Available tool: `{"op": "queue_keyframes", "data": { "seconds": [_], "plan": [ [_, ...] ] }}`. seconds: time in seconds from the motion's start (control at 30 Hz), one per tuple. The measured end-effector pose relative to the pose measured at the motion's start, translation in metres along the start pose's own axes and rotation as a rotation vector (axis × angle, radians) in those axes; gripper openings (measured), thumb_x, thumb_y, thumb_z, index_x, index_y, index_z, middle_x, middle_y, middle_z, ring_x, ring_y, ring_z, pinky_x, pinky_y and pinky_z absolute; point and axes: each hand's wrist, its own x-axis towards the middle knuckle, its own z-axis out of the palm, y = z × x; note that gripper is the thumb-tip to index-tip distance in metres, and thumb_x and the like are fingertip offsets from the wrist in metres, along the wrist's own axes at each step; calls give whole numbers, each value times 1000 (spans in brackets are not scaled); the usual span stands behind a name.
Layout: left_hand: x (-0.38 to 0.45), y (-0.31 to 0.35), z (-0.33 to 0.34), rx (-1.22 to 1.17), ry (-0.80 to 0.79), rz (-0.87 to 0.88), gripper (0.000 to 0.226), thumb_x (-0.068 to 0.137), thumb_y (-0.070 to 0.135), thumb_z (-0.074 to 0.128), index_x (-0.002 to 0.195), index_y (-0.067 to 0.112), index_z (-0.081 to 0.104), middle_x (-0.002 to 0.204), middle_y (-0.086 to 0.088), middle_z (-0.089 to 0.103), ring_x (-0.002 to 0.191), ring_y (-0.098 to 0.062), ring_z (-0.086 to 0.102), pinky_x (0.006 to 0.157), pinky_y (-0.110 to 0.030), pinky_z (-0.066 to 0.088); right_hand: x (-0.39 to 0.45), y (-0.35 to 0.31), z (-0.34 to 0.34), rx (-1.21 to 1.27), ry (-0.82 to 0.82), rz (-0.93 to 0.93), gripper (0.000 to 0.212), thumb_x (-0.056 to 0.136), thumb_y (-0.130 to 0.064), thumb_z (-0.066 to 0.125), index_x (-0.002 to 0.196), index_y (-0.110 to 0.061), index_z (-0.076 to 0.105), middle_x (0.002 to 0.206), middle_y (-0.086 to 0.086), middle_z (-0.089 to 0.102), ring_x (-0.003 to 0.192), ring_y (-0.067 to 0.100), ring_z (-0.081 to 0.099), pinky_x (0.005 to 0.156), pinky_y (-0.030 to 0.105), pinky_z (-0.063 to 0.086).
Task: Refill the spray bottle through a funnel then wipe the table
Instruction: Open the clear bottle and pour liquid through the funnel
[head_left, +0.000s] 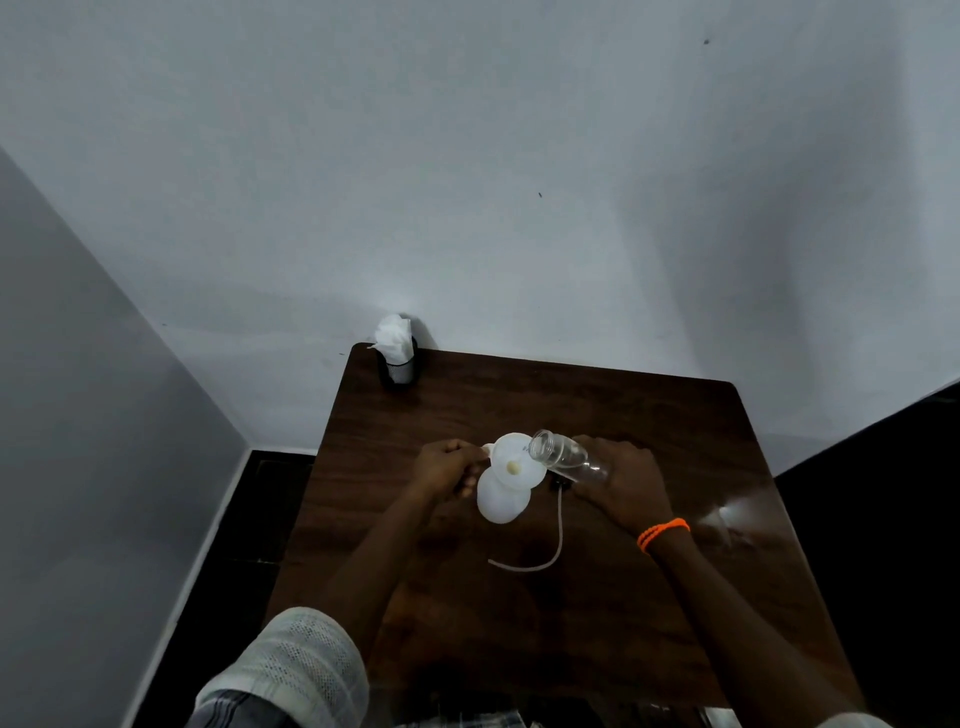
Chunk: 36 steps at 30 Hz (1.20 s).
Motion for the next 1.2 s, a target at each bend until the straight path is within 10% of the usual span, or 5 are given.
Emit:
{"op": "queue_keyframes", "data": {
  "seconds": [0.5, 1.2],
  "plan": [
    [0, -4, 1, -57, -9, -6, 20, 87, 18, 78, 77, 5, 67, 60, -8, 60, 45, -14, 52, 42, -25, 43, -2, -4, -8, -124, 32, -38, 62, 67, -61, 53, 120, -33, 70, 103, -10, 76, 92, 26, 72, 78, 43, 52],
    [-4, -7, 4, -100, 34, -24, 16, 90, 13, 74, 87, -2, 70, 62, -11, 59, 46, -16, 50, 41, -24, 41, -2, 3, -7, -227, 15, -11, 65, 60, -42, 77, 123, -28, 72, 112, -1, 76, 95, 28, 71, 79, 40, 45]
  ]
}}
